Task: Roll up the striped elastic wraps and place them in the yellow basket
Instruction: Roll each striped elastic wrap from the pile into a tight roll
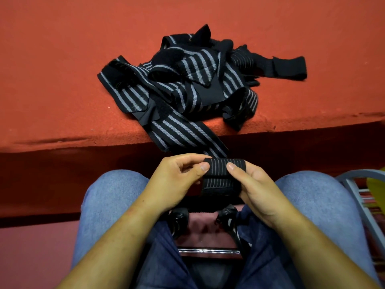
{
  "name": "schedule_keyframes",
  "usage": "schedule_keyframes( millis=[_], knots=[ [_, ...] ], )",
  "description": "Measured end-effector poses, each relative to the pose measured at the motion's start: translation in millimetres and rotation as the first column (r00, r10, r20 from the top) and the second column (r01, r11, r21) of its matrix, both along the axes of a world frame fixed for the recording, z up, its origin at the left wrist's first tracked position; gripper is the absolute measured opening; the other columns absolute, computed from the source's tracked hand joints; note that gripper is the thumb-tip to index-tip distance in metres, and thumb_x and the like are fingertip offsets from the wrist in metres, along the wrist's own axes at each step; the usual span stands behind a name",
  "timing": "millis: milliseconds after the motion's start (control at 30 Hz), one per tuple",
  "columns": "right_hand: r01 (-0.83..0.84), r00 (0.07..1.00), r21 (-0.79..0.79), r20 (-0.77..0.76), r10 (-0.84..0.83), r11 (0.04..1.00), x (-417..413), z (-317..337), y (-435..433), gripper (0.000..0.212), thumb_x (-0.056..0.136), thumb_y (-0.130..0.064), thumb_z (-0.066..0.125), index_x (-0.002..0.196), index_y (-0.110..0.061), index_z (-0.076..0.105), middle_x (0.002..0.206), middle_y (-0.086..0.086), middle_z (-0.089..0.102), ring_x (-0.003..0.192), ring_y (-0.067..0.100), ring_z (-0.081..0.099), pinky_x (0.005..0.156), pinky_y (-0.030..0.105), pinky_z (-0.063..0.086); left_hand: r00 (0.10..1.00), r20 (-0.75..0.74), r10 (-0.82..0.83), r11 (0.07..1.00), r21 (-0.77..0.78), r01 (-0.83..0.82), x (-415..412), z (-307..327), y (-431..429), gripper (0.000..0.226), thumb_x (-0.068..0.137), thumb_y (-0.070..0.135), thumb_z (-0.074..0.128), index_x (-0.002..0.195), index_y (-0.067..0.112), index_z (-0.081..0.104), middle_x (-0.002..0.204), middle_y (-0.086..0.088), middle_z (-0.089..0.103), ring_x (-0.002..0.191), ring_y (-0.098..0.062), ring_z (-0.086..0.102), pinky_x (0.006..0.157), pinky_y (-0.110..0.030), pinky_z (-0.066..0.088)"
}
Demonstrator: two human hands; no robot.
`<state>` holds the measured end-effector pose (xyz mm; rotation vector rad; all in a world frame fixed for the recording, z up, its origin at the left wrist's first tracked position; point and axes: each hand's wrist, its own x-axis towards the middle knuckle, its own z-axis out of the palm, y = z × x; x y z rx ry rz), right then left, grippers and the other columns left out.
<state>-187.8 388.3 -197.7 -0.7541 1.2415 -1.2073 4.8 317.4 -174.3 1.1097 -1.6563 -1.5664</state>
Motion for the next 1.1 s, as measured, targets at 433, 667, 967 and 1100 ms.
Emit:
schedule_keyframes(
  millis=[433, 667, 967, 1100],
  knots=[
    [0.016, 0.989, -0.094, -0.145, -0.029, 0.995, -2.5, 0.0, 0.3, 0.027, 0.093, -0.045, 0.068, 0.105, -0.023, 0.076, 0.107, 0.017, 0.077, 0.099, 0.029, 0.074, 0.096, 0.054, 0.056, 0.995, -0.026, -0.098, 0.993, 0.056, 0.099, -0.8, -0.4, 2.7, 0.025, 0.084, 0.034, 0.077, 0.105, 0.021, 0.079, 0.095, 0.000, 0.079, 0.089, -0.012, 0.070, 0.088, -0.026, 0.058],
    [0.014, 0.999, -0.020, -0.031, -0.015, 1.000, -0.6, 0.8, -0.5, 0.039, 0.093, -0.046, 0.070, 0.113, -0.013, 0.075, 0.115, 0.021, 0.075, 0.114, 0.042, 0.070, 0.108, 0.063, 0.049, 0.998, -0.022, -0.059, 0.997, 0.049, 0.060, 0.5, 0.2, 2.1, 0.016, 0.089, 0.024, 0.077, 0.103, 0.019, 0.080, 0.097, -0.012, 0.079, 0.091, -0.024, 0.071, 0.096, -0.048, 0.058],
    [-0.039, 0.998, 0.062, 0.052, 0.036, 0.997, -0.1, 6.4, -0.2, 0.050, 0.098, -0.049, 0.050, 0.126, -0.013, 0.072, 0.116, 0.012, 0.078, 0.111, 0.026, 0.074, 0.092, 0.037, 0.058, 0.999, -0.023, 0.023, 0.998, -0.065, -0.024, -0.6, -0.2, 0.5, 0.020, 0.091, 0.009, 0.077, 0.106, 0.022, 0.079, 0.095, -0.008, 0.076, 0.084, -0.017, 0.066, 0.087, -0.035, 0.057],
    [-0.052, 0.996, 0.100, 0.077, 0.045, 0.994, 0.3, 6.7, -0.5, 0.060, 0.091, -0.057, 0.051, 0.122, -0.011, 0.073, 0.111, 0.014, 0.079, 0.106, 0.025, 0.076, 0.085, 0.035, 0.059, 1.000, -0.003, 0.028, 0.991, -0.129, -0.028, -0.5, -0.1, -0.4, 0.027, 0.088, 0.008, 0.080, 0.106, 0.028, 0.080, 0.101, -0.010, 0.075, 0.092, -0.031, 0.070, 0.090, -0.042, 0.056]
  ],
)
